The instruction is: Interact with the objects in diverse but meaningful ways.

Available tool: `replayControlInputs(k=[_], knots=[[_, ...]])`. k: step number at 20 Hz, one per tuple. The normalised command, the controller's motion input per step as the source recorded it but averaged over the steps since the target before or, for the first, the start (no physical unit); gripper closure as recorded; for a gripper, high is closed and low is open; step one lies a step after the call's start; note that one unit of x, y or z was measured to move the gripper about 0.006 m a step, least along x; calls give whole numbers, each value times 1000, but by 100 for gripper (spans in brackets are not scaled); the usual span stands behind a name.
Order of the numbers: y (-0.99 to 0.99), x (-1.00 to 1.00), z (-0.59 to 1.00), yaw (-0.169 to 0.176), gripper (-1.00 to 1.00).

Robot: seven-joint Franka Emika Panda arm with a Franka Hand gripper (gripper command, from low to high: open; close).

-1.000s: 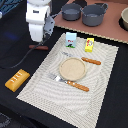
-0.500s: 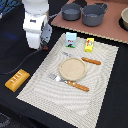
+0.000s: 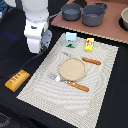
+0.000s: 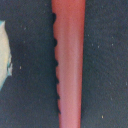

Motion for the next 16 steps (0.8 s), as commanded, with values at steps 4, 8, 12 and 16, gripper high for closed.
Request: replayControlInputs(k=[4,8,12,16], knots=[[-51,-276,-449,29,100],[-41,-241,-411,29,100],[-21,-187,-384,28,100],[0,-112,-316,34,100]])
